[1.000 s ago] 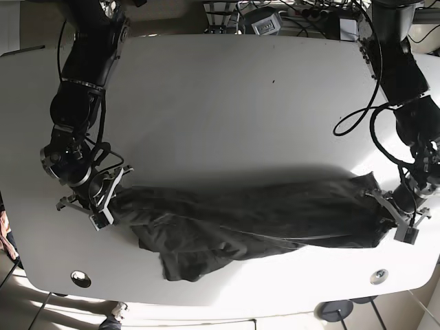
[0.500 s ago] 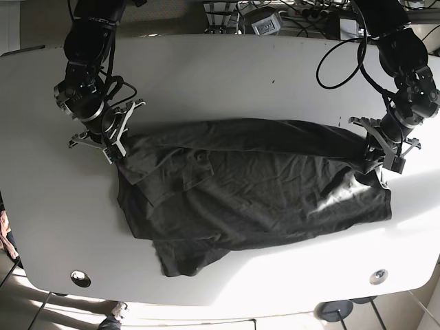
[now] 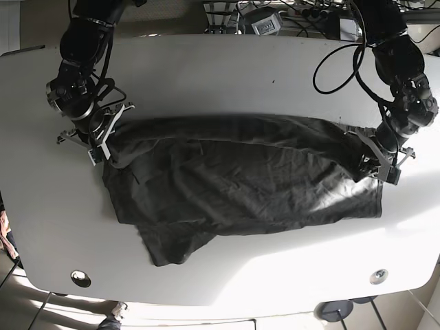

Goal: Fold the T-shirt properly

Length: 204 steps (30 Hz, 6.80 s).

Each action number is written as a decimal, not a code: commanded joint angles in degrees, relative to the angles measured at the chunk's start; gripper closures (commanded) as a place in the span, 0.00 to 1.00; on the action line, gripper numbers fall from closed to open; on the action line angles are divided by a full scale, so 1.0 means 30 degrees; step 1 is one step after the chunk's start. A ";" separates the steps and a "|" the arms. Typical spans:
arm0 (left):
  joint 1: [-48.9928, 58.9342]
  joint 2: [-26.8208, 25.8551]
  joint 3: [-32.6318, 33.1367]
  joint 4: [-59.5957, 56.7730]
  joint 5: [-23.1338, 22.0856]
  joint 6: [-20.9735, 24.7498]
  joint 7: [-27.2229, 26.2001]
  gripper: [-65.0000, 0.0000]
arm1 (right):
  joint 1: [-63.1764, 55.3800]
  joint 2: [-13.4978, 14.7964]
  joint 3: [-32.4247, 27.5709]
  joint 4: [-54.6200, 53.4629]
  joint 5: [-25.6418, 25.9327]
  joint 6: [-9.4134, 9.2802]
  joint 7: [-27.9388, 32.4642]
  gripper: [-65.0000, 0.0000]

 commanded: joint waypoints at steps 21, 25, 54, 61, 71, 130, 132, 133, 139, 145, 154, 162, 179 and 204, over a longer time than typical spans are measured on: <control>-2.0454 -0.1192 0.6180 -1.5252 0.2409 -0.0007 -0.4383 1.00 | 1.9763 0.3177 -0.2892 -1.1590 0.0141 -0.0039 0.0376 0.97; -2.3150 -0.1748 0.6239 -1.6424 0.2438 -0.0065 -0.4705 1.00 | 2.2078 0.3675 -0.4650 -1.1737 0.0170 -0.0039 0.0346 0.97; -0.0146 -0.2364 -0.0501 0.0719 -0.1430 -0.0124 -0.0310 1.00 | 0.0510 0.1829 -0.0870 0.3443 0.0405 -0.0039 -0.2760 0.97; 0.4220 -0.2393 -0.2288 0.1568 -0.1459 -0.0183 -0.0339 1.00 | -0.3592 0.1800 0.1035 0.3443 0.3863 -0.0039 -0.2701 0.97; 0.4249 -0.2041 -0.2288 -0.0483 -0.1284 -0.0153 -0.0339 1.00 | -0.4178 0.1741 0.1035 0.2739 0.3863 -0.0039 -0.2672 0.97; 0.8850 -0.0107 -0.4721 -0.1508 0.2438 -0.0871 -0.2039 1.00 | -0.5820 0.1155 0.4727 -0.0689 0.7233 -0.0039 -0.1939 0.97; 0.9348 -0.0166 -0.5102 -0.1274 0.2438 -0.0871 -0.1570 1.00 | -0.6816 0.1155 0.4727 -0.0044 0.7233 -0.0039 -0.1939 0.97; 0.9436 -0.0195 -0.5131 -0.1186 0.2438 -0.0871 -0.1541 0.98 | -0.7226 0.1155 0.4727 0.0190 0.7233 -0.0039 -0.1939 0.97; 1.0139 -0.0107 -0.5219 0.1217 0.2409 -0.0871 -0.0017 0.47 | -0.9160 0.1126 0.4757 0.0717 0.7233 -0.0039 -0.1851 0.95; 1.0110 -0.0137 -0.6919 0.3590 0.1090 -0.0871 0.0247 0.44 | -0.9658 0.0452 0.7365 0.2857 0.8874 -0.0039 -0.1910 0.23; 0.8440 -0.0225 -0.7358 0.3678 -0.0492 -0.0871 0.2796 0.44 | -0.9072 0.1536 0.7599 0.3326 1.0632 -0.0039 -0.1881 0.00; 0.4630 -0.0078 -0.6332 0.3503 -0.0375 -0.0871 0.2738 0.45 | -0.4325 0.1712 0.4669 0.3150 0.8024 -0.0039 -0.1969 0.00; -0.1465 -0.0225 -0.0501 -0.1245 -0.0404 0.3334 -0.1658 0.45 | 0.9477 0.2708 0.1680 -1.1883 0.2222 -0.0039 0.0317 0.00; -0.3253 -0.2247 -0.0003 -0.7692 -0.0375 0.7495 -0.4764 0.22 | 0.9213 0.2503 -0.0811 -2.0206 0.2280 -0.0039 0.6823 0.91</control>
